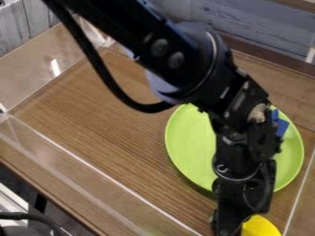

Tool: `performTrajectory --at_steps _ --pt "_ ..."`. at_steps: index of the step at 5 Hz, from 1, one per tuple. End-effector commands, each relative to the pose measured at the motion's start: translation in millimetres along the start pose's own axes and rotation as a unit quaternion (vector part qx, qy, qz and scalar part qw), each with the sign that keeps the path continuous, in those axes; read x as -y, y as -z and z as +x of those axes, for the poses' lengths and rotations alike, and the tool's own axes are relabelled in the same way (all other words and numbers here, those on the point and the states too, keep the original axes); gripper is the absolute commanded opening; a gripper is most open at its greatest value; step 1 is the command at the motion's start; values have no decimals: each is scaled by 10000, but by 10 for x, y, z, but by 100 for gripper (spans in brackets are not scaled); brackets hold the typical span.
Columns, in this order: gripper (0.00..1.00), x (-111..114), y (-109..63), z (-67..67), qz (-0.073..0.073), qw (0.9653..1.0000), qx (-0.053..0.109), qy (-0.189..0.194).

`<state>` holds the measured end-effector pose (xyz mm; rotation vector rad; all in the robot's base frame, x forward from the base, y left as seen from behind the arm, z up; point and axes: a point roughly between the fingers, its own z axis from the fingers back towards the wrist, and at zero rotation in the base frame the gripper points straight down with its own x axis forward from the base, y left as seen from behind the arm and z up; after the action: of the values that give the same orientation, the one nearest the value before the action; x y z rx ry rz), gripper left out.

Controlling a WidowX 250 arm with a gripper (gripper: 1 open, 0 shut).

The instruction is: Put the banana in the green plate

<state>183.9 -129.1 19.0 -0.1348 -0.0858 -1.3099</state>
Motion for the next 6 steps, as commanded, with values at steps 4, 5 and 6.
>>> performTrajectory --at_steps 4,5,6 --pt "0 -52 -243 109 223 9996 143 21" --pt "0 -77 -287 128 254 9996 134 -11" --pt "0 -97 -262 137 245 9996 137 -10"
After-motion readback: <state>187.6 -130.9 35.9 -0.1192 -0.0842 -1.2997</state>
